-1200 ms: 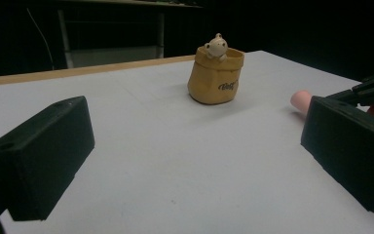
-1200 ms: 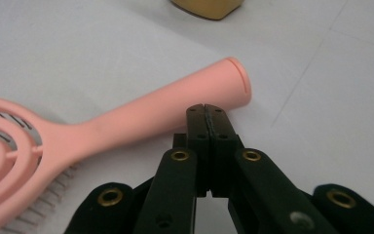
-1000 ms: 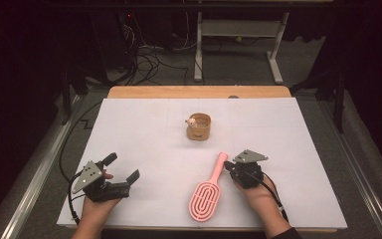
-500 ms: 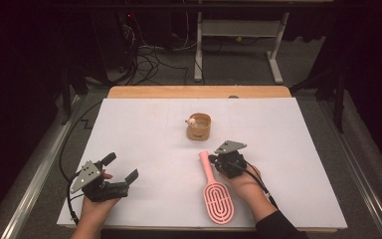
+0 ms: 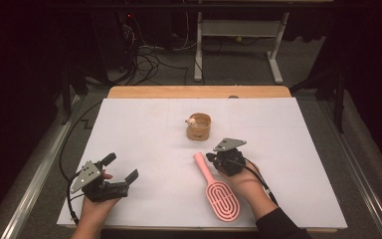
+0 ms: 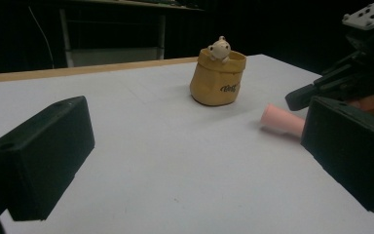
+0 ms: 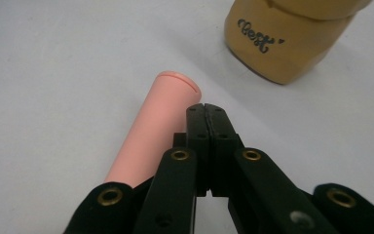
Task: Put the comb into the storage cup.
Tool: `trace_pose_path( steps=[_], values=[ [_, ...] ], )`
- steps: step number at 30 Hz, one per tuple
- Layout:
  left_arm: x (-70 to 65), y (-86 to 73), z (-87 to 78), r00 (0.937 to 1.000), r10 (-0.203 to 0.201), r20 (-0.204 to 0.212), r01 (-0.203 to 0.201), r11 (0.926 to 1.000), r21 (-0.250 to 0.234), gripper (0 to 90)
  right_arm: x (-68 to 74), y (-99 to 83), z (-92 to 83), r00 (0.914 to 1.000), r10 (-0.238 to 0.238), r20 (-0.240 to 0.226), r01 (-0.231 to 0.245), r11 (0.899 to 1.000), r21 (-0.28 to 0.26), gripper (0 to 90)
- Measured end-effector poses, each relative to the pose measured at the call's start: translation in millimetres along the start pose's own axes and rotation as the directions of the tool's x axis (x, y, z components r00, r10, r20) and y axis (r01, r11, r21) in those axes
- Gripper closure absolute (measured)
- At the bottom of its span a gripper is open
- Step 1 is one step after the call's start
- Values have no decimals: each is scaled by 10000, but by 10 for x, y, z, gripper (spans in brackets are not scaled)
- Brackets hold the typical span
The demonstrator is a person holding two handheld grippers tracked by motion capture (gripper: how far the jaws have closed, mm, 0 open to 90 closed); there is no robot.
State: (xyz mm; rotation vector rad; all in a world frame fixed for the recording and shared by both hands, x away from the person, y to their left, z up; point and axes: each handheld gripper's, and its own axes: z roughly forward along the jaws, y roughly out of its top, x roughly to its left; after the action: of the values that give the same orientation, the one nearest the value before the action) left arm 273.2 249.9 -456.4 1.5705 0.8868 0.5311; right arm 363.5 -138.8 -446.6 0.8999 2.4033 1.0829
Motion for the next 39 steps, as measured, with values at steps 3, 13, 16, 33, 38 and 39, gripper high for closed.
trace_pose_path(
  steps=[3, 13, 16, 33, 38, 39],
  values=[
    [-1, 0, -2, 10000, -2, -6, 2, 10000, -8, 0, 27, -41, -112, 10000, 12, 27, -12, 9998, -207, 900],
    [-21, -5, 19, 10000, 93, 22, -94, 9999, 91, 0, 399, -457, -718, 9980, 181, -613, -256, 9920, -1235, 900],
    [-22, -7, 38, 10000, 87, 28, -87, 9999, 129, 0, 503, -513, -797, 9961, 161, -867, -274, 9910, -1308, 900],
    [-17, -9, 35, 9999, 106, 33, -106, 9999, 126, 0, 965, -564, -734, 9843, -938, -1493, 879, 9951, -454, 900],
    [-7, -7, 26, 10000, 55, 6, -55, 10000, 79, 0, 967, -570, -721, 9848, -1107, -1339, 1079, 9938, -277, 900],
    [-5, -7, 24, 10000, 47, -4, -47, 10000, 78, 0, 953, -572, -732, 9858, -1124, -1247, 1101, 9936, -250, 900]
  ],
)
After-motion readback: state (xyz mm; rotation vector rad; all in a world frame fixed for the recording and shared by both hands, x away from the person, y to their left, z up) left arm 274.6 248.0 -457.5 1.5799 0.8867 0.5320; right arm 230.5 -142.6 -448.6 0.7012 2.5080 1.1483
